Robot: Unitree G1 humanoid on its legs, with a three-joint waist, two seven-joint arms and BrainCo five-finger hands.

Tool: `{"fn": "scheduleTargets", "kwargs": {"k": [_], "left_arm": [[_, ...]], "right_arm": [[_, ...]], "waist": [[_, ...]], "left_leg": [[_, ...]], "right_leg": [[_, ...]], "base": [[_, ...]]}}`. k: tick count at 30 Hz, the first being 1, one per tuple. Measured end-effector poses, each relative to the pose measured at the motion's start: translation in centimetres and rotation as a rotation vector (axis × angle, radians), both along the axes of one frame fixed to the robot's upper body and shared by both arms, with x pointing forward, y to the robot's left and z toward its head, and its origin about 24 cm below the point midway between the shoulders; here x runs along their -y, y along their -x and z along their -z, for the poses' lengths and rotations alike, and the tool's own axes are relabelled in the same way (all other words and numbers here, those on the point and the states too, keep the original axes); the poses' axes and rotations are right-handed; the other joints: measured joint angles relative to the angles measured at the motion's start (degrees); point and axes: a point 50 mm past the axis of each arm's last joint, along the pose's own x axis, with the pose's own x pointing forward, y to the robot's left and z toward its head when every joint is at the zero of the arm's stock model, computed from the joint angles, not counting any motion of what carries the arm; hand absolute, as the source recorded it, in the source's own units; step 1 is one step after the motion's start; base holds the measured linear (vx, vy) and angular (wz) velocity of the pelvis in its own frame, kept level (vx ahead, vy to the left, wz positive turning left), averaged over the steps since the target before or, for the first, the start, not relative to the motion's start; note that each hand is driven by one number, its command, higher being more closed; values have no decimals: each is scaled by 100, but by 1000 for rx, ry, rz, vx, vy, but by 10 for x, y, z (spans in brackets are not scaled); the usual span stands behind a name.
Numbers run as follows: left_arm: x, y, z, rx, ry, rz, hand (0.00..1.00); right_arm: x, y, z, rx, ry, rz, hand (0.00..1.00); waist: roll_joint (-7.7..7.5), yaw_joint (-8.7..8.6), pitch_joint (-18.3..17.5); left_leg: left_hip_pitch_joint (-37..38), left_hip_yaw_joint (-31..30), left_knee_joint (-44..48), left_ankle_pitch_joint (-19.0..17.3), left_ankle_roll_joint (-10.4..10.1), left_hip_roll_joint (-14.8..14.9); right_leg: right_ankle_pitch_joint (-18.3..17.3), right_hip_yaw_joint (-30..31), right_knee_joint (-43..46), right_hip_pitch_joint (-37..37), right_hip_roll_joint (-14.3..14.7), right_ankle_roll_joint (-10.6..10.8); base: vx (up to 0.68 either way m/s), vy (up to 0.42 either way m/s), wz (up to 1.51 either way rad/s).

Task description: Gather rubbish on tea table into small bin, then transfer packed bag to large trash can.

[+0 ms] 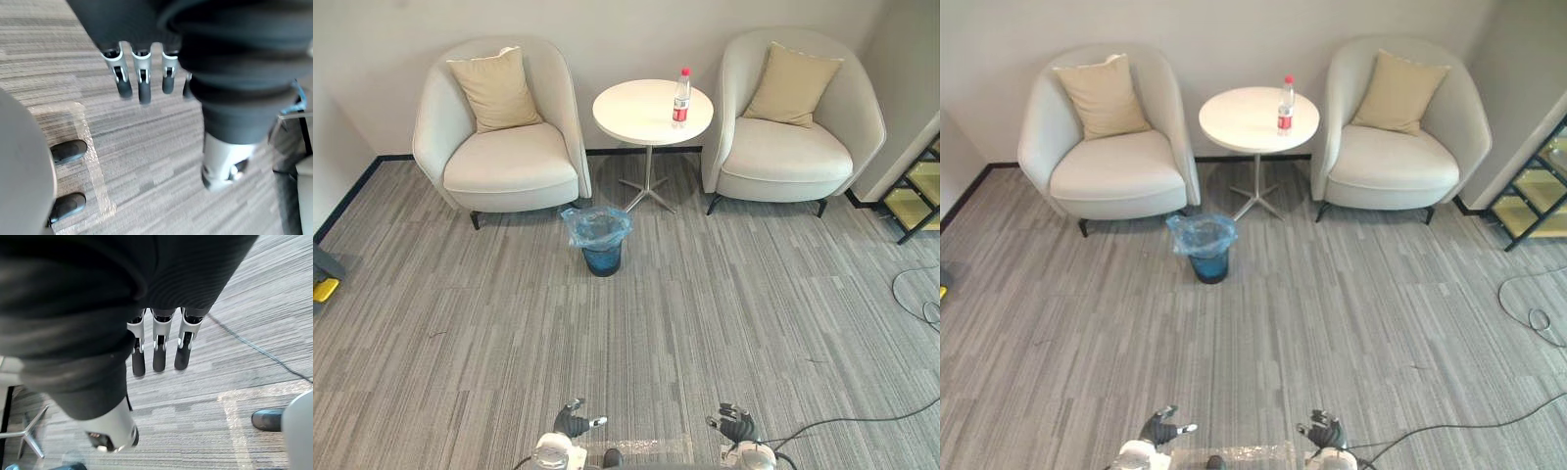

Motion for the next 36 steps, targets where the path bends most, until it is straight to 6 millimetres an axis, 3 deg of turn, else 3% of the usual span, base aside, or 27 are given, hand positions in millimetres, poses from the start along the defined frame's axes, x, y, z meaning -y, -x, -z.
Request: {"fn": "scheduleTargets", "kwargs": {"k": [10, 21, 31, 34, 36], "left_arm": [[-17, 9, 3, -31, -32, -91, 0], [-19, 8, 3, -30, -30, -120, 0], [-19, 7, 3, -41, -30, -117, 0], [-19, 5, 3, -37, -30, -117, 0], [-18, -1, 1, -23, -26, -123, 0]], "right_arm": [[9, 12, 5, -42, -44, 138, 0], [11, 13, 8, -65, -78, 205, 0], [11, 10, 6, -52, -82, 209, 0], [12, 11, 7, -51, -89, 229, 0], [14, 10, 6, -45, -88, 234, 0]], "waist": [[-32, 1, 40], [-57, 5, 112], [11, 11, 163], [-6, -7, 173], [11, 21, 230]], "left_leg": [[42, 57, -3, -14, -5, 0], [51, 151, -3, -20, -13, 5], [42, 757, 31, -150, -140, 183], [-109, 716, 296, -385, -232, 235], [-566, 756, 1331, -850, -278, 372]], "right_leg": [[21, 30, -89, 37, 1, -5], [47, 114, -90, 59, 5, -46], [92, 576, -74, -185, 144, -24], [-41, 436, 56, -244, 158, -150], [-188, 445, 324, -349, 168, -205]], "base": [[-20, -8, -2], [-6, -15, -2], [-22, -36, -33], [49, -84, 16], [97, -109, 1]]}}
